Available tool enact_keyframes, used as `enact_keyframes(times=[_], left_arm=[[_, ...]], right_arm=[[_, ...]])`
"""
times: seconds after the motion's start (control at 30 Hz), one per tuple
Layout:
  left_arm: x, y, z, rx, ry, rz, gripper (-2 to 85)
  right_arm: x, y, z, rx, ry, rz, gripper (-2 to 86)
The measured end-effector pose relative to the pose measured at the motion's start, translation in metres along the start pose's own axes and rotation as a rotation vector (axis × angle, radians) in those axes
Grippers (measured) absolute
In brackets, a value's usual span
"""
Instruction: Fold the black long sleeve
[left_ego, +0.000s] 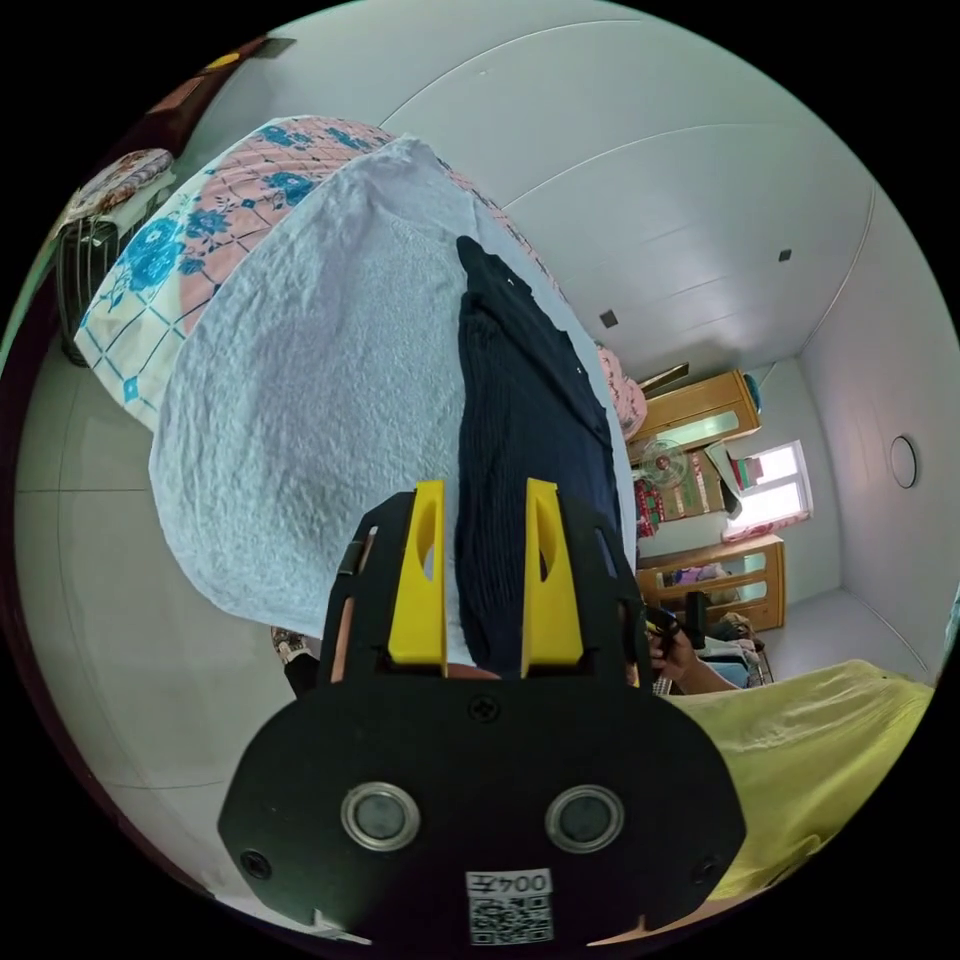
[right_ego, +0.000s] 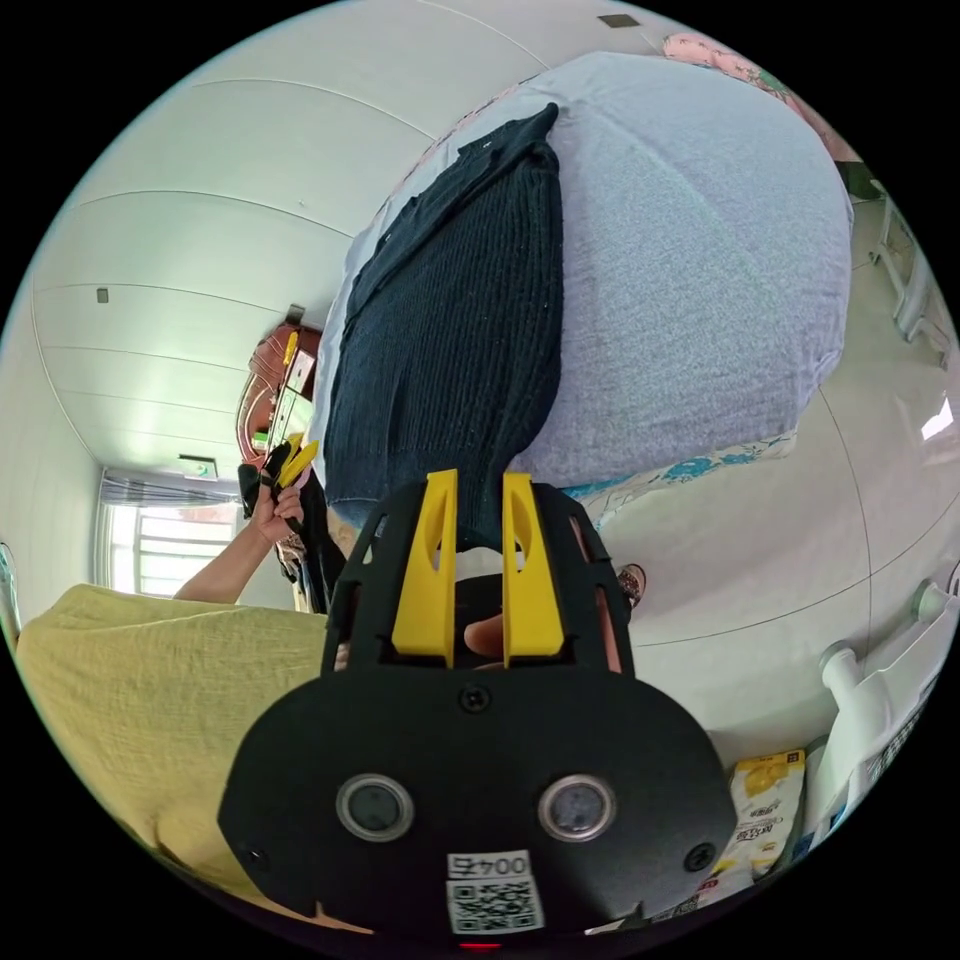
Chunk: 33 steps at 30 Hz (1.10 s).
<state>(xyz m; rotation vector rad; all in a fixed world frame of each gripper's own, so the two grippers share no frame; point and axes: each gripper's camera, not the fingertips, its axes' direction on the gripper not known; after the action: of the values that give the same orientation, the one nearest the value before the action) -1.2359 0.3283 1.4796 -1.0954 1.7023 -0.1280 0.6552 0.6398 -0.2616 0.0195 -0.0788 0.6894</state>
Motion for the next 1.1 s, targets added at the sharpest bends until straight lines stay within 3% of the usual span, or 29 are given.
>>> enact_keyframes(times=[0.23, 0.77, 1.1], left_arm=[[-0.007, -0.016, 0.026, -0.125, -0.031, 0.056, 10.7], [-0.031, 0.013, 0.032, -0.313, 0.290, 0.032, 7.8], [-0.025, 0.032, 0.032, -0.287, 0.311, -0.023, 7.5]], right_arm=[[-0.007, -0.003, 0.003, -0.005, 0.020, 0.017, 7.6], [-0.011, -0.018, 0.014, -0.007, 0.003, 0.039, 7.2], [-0.007, -0.025, 0.026, -0.022, -0.061, 0.052, 6.5]])
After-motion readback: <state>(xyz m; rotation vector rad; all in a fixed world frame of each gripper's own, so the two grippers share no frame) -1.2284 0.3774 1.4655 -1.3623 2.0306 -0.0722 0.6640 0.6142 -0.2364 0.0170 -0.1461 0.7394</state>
